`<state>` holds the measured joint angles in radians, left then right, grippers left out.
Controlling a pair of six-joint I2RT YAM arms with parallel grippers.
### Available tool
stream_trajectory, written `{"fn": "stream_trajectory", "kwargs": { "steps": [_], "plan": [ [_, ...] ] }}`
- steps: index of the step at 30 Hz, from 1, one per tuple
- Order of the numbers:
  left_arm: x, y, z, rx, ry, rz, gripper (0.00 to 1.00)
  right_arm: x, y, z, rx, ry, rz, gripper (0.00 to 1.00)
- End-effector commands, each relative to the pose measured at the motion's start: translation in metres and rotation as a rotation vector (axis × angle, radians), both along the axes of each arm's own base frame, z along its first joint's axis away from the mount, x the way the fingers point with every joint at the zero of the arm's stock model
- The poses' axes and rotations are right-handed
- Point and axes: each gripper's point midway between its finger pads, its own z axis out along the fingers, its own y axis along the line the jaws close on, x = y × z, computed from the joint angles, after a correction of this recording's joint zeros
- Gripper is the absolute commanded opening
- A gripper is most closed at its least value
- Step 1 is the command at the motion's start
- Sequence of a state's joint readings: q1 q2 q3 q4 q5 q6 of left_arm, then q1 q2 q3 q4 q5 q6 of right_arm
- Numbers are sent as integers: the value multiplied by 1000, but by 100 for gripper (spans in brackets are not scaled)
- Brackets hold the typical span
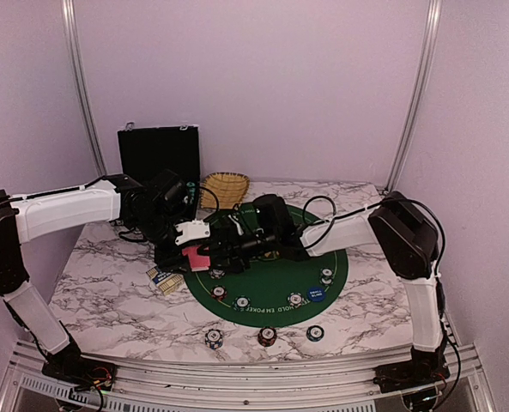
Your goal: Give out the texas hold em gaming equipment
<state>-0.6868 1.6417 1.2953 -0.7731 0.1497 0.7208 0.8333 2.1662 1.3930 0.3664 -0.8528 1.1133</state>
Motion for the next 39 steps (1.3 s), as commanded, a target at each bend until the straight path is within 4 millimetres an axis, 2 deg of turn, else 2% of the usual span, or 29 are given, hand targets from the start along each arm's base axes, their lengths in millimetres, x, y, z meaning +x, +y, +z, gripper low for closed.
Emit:
{"fn": "stream_trajectory", "kwargs": {
  "steps": [1, 8, 10, 14, 21, 30, 36, 39],
  "plan": [
    [4, -7, 12, -38, -1, 6, 5, -6, 23, 20, 63, -29, 43, 72],
    [4, -10, 16, -55, 2, 8, 5, -6, 37, 14, 60, -8, 51, 72],
    [3, -10, 17, -61, 3, 7, 5, -5, 37, 9, 49, 1, 45, 69],
    [1, -8, 18, -58, 4, 6, 4, 3, 27, -2, 13, 14, 5, 61],
    [-1, -3, 18, -54, 5, 12, 3, 15, -3, -5, -29, -1, -65, 54],
    [1, -2, 17, -46, 8, 19, 3, 13, -8, 10, -15, -39, -49, 50],
    [3, 1, 14, -35, 10, 31, 1, 16, -23, 24, -1, -60, -67, 51],
    [4, 2, 13, -34, 10, 34, 1, 16, -27, 32, 7, -70, -73, 45]
  ]
}}
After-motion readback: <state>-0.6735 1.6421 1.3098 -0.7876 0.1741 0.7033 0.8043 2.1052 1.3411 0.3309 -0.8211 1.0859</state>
